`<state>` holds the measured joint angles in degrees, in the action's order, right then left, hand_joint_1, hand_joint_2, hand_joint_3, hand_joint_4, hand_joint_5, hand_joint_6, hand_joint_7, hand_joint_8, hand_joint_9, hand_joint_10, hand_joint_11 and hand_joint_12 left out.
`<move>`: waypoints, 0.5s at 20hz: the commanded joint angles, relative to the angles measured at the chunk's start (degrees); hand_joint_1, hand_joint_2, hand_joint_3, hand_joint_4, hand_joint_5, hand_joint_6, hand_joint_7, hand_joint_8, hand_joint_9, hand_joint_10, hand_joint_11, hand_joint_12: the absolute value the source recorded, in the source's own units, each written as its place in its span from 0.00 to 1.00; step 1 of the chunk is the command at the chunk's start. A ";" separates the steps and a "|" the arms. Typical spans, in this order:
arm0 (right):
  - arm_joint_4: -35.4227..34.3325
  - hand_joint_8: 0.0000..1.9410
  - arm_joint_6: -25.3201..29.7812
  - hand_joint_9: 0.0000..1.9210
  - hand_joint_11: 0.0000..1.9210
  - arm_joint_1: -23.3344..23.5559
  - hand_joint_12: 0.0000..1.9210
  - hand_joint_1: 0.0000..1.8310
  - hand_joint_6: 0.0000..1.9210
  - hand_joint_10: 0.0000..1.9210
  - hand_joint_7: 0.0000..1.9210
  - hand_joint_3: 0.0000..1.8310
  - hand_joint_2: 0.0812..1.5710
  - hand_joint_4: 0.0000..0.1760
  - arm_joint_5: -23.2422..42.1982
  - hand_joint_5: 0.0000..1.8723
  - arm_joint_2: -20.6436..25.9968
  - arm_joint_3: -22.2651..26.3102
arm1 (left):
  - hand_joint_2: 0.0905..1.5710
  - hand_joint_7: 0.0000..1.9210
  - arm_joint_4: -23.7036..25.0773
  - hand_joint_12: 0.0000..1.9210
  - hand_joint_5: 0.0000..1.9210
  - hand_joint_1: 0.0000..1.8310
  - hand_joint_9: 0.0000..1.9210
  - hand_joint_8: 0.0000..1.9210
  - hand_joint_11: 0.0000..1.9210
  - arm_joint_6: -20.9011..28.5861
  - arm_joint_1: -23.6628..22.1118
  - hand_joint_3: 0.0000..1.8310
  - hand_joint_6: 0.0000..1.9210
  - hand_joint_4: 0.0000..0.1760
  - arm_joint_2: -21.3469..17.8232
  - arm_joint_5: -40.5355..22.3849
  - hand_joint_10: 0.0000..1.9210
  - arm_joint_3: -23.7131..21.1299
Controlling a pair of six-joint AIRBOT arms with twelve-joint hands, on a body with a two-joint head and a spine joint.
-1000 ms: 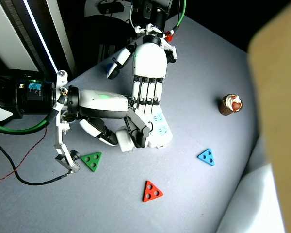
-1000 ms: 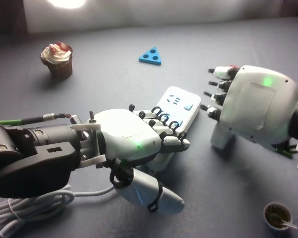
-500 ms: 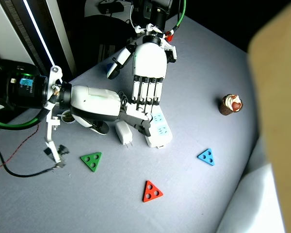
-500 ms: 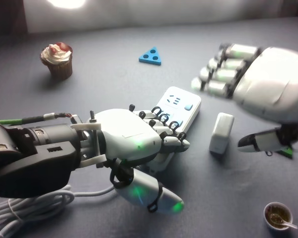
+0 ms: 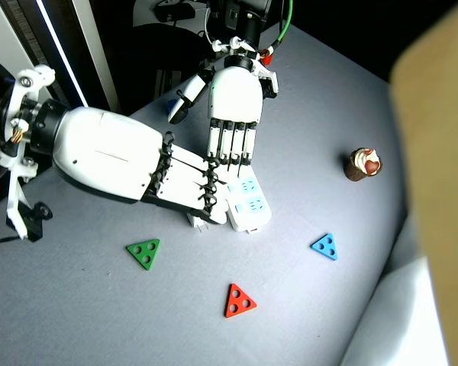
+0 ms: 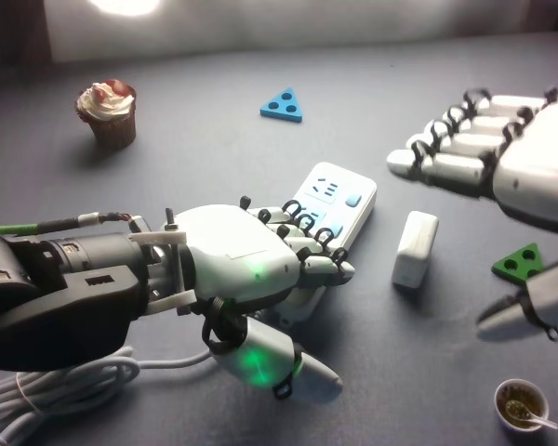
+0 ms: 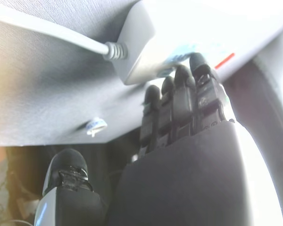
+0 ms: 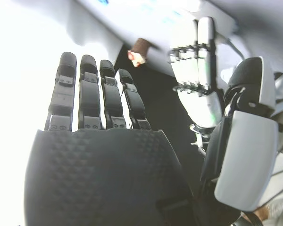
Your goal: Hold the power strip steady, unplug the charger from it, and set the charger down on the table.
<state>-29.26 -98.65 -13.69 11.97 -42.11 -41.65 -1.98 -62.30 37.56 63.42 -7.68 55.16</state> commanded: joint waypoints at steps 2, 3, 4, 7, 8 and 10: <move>0.88 0.00 0.26 0.04 0.00 0.82 0.14 0.29 0.00 0.00 0.02 0.00 0.52 0.00 3.42 0.00 3.06 1.04 | 0.63 0.11 -0.16 0.19 0.10 0.04 0.11 0.00 0.01 0.02 -1.30 0.00 0.00 0.00 -0.24 -2.48 0.00 -0.39; 0.88 0.00 0.26 0.03 0.00 0.91 0.14 0.28 0.00 0.00 0.02 0.00 0.52 0.00 2.62 0.00 3.83 1.38 | 0.63 0.11 -0.17 0.19 0.10 0.05 0.10 0.00 0.01 0.02 -1.89 0.00 0.00 0.00 -0.54 -2.13 0.00 -0.52; 0.90 0.00 0.25 0.03 0.00 1.27 0.14 0.28 0.00 0.00 0.02 0.00 0.53 0.00 1.58 0.00 5.09 1.97 | 0.63 0.10 -0.17 0.19 0.09 0.05 0.10 0.00 0.01 -0.05 -2.75 0.00 0.00 0.00 -0.95 -1.30 0.00 -0.74; 2.35 0.00 0.25 0.04 0.00 1.70 0.13 0.31 0.00 0.00 0.03 0.00 0.53 0.00 1.44 0.01 7.83 3.84 | 0.63 0.10 -0.26 0.19 0.10 0.06 0.09 0.00 0.01 -0.32 -5.78 0.00 0.00 0.00 -2.04 0.56 0.00 -1.09; 2.34 0.00 0.28 0.04 0.00 1.87 0.16 0.31 0.00 0.00 0.03 0.00 0.53 0.00 1.86 0.01 7.96 3.91 | 0.63 0.10 -0.30 0.19 0.09 0.05 0.09 0.00 0.00 -0.24 -6.90 0.00 0.00 0.00 -2.44 0.91 0.00 -1.30; 0.93 0.00 0.43 0.05 0.00 2.30 0.18 0.31 0.00 0.00 0.04 0.00 0.52 0.00 1.97 0.02 8.03 3.85 | 0.63 0.10 -0.35 0.19 0.09 0.05 0.09 0.00 0.00 -0.23 -8.92 0.00 0.00 0.00 -2.98 2.14 0.00 -1.83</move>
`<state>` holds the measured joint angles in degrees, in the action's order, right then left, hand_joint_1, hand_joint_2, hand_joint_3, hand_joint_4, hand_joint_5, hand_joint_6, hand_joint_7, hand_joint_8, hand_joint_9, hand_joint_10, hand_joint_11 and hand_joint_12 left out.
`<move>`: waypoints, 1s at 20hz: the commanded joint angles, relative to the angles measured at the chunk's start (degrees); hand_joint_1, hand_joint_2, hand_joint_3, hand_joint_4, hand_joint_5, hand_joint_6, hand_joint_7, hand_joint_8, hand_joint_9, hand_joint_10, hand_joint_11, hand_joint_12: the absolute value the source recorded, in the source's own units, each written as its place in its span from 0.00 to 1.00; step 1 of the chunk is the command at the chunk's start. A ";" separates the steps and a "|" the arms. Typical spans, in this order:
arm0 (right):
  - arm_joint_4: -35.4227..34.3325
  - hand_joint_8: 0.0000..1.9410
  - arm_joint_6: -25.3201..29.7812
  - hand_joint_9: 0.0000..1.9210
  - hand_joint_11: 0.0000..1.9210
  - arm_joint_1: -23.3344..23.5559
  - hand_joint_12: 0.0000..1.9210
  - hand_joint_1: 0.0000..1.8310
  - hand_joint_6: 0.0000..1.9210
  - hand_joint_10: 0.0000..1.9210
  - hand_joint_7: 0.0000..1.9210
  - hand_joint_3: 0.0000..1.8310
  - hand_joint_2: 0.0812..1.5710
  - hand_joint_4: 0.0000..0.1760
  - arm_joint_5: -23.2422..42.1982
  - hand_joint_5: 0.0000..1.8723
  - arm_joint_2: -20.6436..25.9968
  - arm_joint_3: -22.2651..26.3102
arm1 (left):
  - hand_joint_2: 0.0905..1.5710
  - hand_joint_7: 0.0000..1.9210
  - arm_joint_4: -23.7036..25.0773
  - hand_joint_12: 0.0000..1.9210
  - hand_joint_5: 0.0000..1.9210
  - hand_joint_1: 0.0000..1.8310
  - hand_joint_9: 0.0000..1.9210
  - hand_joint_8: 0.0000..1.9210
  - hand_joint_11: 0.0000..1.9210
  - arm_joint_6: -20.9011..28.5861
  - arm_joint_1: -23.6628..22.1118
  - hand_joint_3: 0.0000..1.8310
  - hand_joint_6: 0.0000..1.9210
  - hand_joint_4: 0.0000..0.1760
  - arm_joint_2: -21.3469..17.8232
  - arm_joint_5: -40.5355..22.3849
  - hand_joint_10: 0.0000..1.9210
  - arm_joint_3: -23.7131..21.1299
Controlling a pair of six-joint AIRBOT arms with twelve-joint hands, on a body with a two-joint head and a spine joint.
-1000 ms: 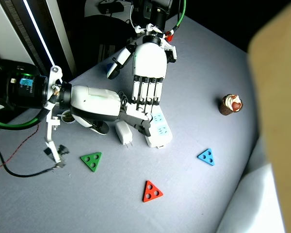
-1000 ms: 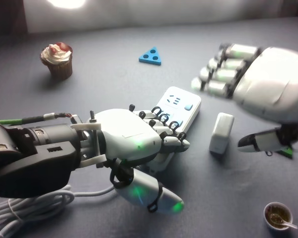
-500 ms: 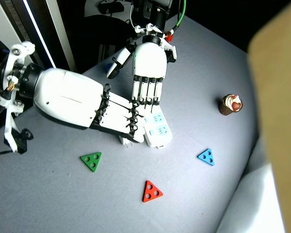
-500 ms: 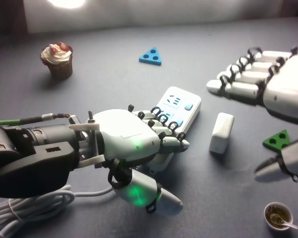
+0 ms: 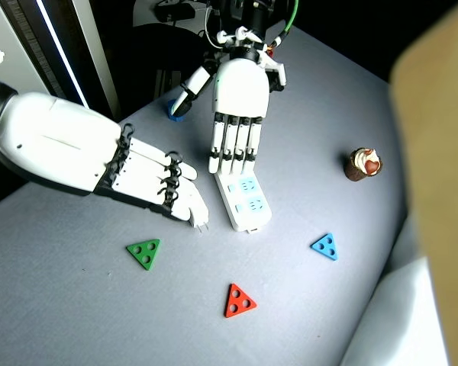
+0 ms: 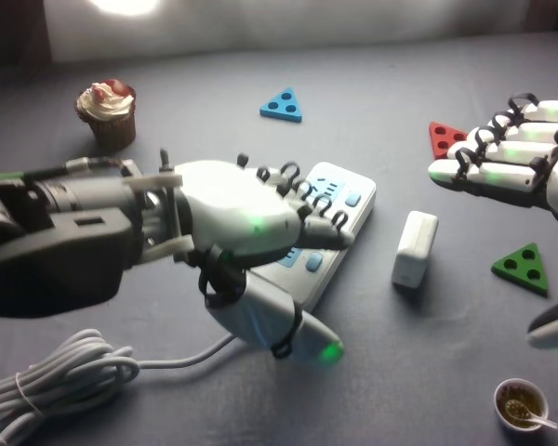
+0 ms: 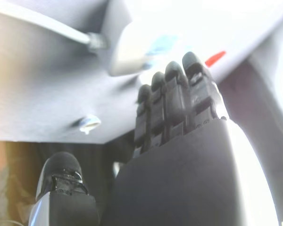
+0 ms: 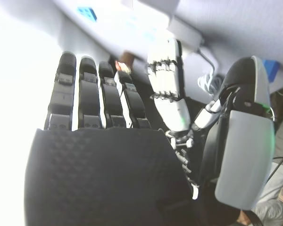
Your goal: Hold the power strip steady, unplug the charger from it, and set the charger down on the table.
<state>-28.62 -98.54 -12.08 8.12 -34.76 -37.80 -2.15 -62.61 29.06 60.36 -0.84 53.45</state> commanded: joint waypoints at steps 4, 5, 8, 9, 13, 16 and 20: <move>-5.23 0.00 0.32 0.03 0.00 1.95 0.15 0.31 0.00 0.00 0.01 0.00 0.52 0.00 1.35 0.00 3.15 0.79 | 0.63 0.10 -1.78 0.18 0.09 0.05 0.09 0.00 0.00 0.08 -3.81 0.00 0.00 0.00 0.00 -3.63 0.00 -0.99; -5.23 0.00 0.31 0.03 0.00 2.14 0.15 0.31 0.00 0.00 0.01 0.00 0.52 0.00 1.32 0.00 3.60 1.08 | 0.63 0.10 -2.25 0.18 0.08 0.05 0.09 0.00 0.00 0.07 -4.19 0.00 0.00 0.00 -0.04 -3.77 0.00 -1.11; -5.47 0.00 -0.57 0.02 0.00 2.31 0.12 0.28 0.00 0.00 0.00 0.00 0.51 0.00 1.11 0.00 4.98 1.87 | 0.63 0.11 -2.76 0.18 0.08 0.05 0.09 0.00 0.00 0.07 -5.79 0.00 0.00 0.00 -0.79 -3.42 0.00 -1.68; -7.82 0.00 -2.49 0.02 0.00 2.64 0.12 0.27 0.00 0.00 0.00 0.00 0.50 0.00 0.22 0.00 5.80 2.41 | 0.63 0.11 -2.95 0.18 0.09 0.05 0.09 0.00 0.00 0.08 -6.27 0.00 0.00 0.00 -1.05 -3.15 0.00 -1.90; -8.22 0.00 -4.50 0.02 0.00 3.85 0.14 0.27 0.00 0.00 0.01 0.00 0.46 0.00 -0.21 0.00 6.33 3.58 | 0.63 0.11 -3.14 0.18 0.08 0.02 0.10 0.00 0.00 0.01 -7.74 0.00 0.00 0.00 -1.17 -2.71 0.00 -2.51; -8.18 0.00 -4.95 0.04 0.00 4.05 0.17 0.21 0.00 0.00 0.03 0.00 0.46 0.00 -0.09 0.00 6.21 3.62 | 0.63 0.11 -3.13 0.18 0.09 0.03 0.10 0.00 0.01 -0.42 -9.22 0.00 0.00 0.00 -1.19 -1.17 0.00 -2.41; -8.18 0.00 -5.90 0.03 0.00 4.39 0.03 0.00 0.00 0.00 0.02 0.01 0.54 0.00 2.22 0.00 6.24 4.44 | 0.63 0.12 -3.12 0.19 0.09 0.02 0.10 0.00 0.01 -0.56 -10.35 0.00 0.00 0.00 -1.29 -0.33 0.00 -2.25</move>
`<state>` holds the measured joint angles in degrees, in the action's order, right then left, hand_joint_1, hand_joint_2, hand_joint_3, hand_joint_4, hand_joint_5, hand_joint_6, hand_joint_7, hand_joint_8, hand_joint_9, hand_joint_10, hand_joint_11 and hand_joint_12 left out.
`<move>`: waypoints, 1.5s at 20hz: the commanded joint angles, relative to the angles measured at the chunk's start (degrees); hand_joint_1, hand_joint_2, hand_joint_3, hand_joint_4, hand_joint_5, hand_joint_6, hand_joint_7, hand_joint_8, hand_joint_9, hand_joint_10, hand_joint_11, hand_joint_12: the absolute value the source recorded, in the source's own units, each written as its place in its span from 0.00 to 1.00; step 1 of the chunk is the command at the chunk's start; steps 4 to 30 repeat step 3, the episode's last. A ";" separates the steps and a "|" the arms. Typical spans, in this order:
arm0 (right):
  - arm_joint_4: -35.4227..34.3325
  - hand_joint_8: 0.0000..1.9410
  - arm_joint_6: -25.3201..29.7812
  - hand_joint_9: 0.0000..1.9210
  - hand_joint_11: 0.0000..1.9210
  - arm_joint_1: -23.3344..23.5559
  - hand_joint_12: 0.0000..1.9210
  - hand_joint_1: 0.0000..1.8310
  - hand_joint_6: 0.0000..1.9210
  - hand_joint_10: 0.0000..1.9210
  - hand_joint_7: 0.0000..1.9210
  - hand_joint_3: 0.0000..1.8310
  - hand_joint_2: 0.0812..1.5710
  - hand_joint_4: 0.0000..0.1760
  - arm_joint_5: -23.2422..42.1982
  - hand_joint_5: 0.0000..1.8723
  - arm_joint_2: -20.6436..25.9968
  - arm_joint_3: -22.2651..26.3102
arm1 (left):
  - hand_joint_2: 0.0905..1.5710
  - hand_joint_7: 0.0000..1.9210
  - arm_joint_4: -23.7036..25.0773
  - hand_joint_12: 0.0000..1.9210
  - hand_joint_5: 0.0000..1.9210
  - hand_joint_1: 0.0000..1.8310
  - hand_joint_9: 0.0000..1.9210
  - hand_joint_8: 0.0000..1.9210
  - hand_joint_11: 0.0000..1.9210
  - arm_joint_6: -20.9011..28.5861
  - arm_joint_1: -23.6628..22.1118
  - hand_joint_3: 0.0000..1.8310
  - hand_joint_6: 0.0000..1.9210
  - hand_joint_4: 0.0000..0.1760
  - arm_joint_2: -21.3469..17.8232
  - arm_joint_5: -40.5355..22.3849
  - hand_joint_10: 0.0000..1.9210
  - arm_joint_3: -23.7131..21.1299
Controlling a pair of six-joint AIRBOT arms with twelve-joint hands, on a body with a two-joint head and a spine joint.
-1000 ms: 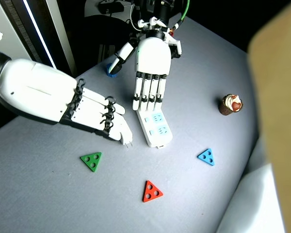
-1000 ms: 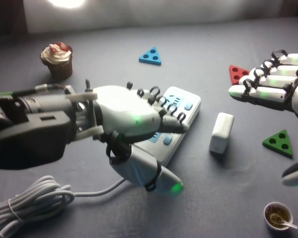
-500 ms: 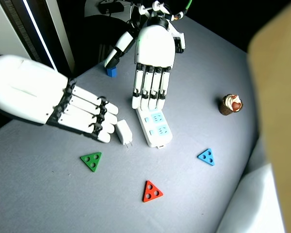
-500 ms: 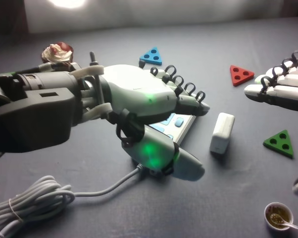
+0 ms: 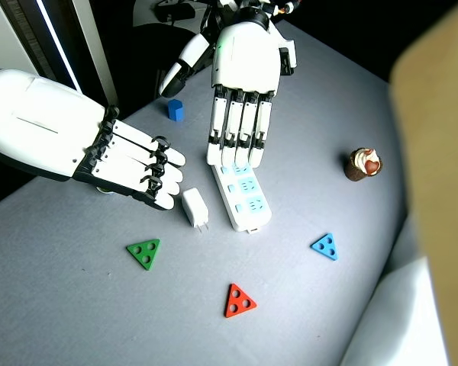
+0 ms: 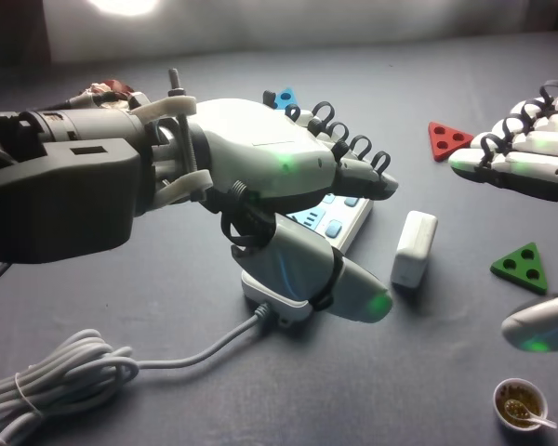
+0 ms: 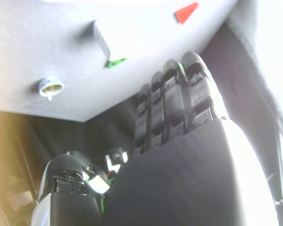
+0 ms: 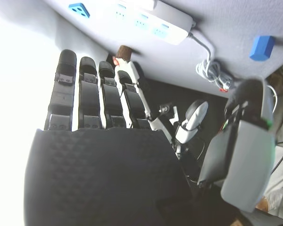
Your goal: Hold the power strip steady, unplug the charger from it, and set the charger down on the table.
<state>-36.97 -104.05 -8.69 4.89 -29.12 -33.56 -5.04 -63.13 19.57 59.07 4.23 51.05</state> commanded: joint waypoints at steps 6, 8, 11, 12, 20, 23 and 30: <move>1.10 0.00 -1.09 0.03 0.00 1.04 0.00 0.00 0.00 0.00 0.01 0.00 0.55 0.00 5.56 0.00 0.59 0.41 | 0.64 0.11 -0.23 0.18 0.08 0.02 0.09 0.00 0.00 -0.04 -1.27 0.00 0.00 0.00 0.06 -5.12 0.00 0.20; 1.10 0.00 -1.09 0.03 0.00 1.04 0.00 0.00 0.00 0.00 0.01 0.00 0.55 0.00 5.56 0.00 0.59 0.41 | 0.64 0.11 -0.23 0.18 0.08 0.02 0.09 0.00 0.00 -0.04 -1.27 0.00 0.00 0.00 0.06 -5.12 0.00 0.20; 1.10 0.00 -1.09 0.03 0.00 1.04 0.00 0.00 0.00 0.00 0.01 0.00 0.55 0.00 5.56 0.00 0.59 0.41 | 0.64 0.11 -0.23 0.18 0.08 0.02 0.09 0.00 0.00 -0.04 -1.27 0.00 0.00 0.00 0.06 -5.12 0.00 0.20; 1.10 0.00 -1.09 0.03 0.00 1.04 0.00 0.00 0.00 0.00 0.01 0.00 0.55 0.00 5.56 0.00 0.59 0.41 | 0.64 0.11 -0.23 0.18 0.08 0.02 0.09 0.00 0.00 -0.04 -1.27 0.00 0.00 0.00 0.06 -5.12 0.00 0.20; 1.10 0.00 -1.09 0.03 0.00 1.04 0.00 0.00 0.00 0.00 0.01 0.00 0.55 0.00 5.56 0.00 0.59 0.41 | 0.64 0.11 -0.23 0.18 0.08 0.02 0.09 0.00 0.00 -0.04 -1.27 0.00 0.00 0.00 0.06 -5.12 0.00 0.20; 1.10 0.00 -1.09 0.03 0.00 1.04 0.00 0.00 0.00 0.00 0.01 0.00 0.55 0.00 5.56 0.00 0.59 0.41 | 0.64 0.11 -0.23 0.18 0.08 0.02 0.09 0.00 0.00 -0.04 -1.27 0.00 0.00 0.00 0.06 -5.12 0.00 0.20; 1.10 0.00 -1.09 0.03 0.00 1.04 0.00 0.00 0.00 0.00 0.01 0.00 0.55 0.00 5.56 0.00 0.59 0.41 | 0.64 0.11 -0.23 0.18 0.08 0.02 0.09 0.00 0.00 -0.04 -1.27 0.00 0.00 0.00 0.06 -5.12 0.00 0.20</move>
